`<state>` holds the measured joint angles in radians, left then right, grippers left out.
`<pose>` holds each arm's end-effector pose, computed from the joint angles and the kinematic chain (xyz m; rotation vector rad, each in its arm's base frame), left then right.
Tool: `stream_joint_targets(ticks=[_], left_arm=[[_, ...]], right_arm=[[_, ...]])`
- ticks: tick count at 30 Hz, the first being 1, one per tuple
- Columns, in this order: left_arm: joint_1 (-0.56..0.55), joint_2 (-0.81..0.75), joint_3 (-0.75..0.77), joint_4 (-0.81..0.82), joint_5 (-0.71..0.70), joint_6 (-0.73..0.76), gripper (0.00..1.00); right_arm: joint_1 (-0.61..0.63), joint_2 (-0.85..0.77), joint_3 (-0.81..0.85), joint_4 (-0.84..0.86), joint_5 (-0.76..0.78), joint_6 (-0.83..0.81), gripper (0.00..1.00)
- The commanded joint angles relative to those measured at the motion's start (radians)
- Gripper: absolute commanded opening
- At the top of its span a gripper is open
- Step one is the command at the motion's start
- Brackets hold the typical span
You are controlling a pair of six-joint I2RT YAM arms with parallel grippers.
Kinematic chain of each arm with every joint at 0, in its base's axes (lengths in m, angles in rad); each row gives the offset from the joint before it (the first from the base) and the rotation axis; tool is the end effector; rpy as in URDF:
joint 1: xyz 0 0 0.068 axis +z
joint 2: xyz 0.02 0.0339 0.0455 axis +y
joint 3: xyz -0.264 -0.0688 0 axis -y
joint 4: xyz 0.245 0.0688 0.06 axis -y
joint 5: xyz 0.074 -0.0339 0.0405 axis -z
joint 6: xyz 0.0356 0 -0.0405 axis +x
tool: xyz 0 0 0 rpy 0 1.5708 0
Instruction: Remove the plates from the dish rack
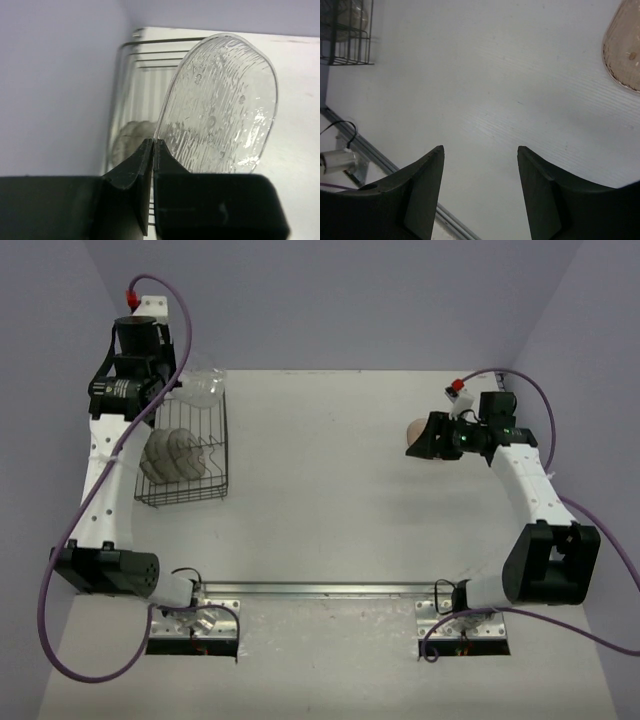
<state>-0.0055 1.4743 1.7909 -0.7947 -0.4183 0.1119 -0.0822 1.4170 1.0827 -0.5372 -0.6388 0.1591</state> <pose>0.3034 0.0128 0.4606 -0.1420 2.0348 0.4942 0.2975 -0.0032 0.2722 0.0015 2.3688 0.8102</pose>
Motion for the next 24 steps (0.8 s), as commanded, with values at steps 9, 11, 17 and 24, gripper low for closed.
stream_joint_targets(ticks=[9,11,17,24], left_arm=[[-0.104,-0.118,-0.171,-0.05,0.922,0.074,0.0],[-0.156,-0.112,-0.182,-0.062,0.942,0.084,0.0],[-0.28,-0.088,-0.199,-0.072,0.951,0.092,0.0],[-0.337,-0.066,-0.207,-0.077,0.926,0.098,0.0]], right_arm=[[0.261,0.012,0.266,0.082,-0.063,0.153,0.61],[0.328,0.03,0.29,0.071,-0.032,0.139,0.6],[0.459,0.124,0.42,0.01,0.079,0.114,0.56],[0.546,0.224,0.502,-0.051,0.128,0.114,0.53]])
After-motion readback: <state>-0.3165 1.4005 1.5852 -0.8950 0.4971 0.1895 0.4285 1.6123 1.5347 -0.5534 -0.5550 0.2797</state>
